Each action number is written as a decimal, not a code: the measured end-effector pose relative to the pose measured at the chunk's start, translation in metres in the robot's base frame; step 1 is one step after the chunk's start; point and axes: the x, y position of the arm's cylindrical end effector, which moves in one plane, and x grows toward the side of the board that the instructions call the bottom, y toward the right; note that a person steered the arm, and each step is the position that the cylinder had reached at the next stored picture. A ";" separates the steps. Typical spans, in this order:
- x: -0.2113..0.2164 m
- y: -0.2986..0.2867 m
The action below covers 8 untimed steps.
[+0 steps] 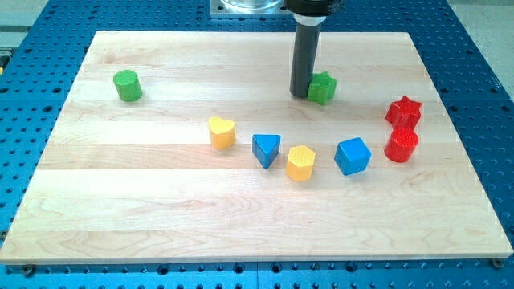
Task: Place the green circle above the triangle
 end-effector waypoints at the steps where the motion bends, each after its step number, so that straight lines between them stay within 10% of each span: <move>1: -0.002 -0.002; 5: -0.086 -0.288; 8: -0.010 -0.287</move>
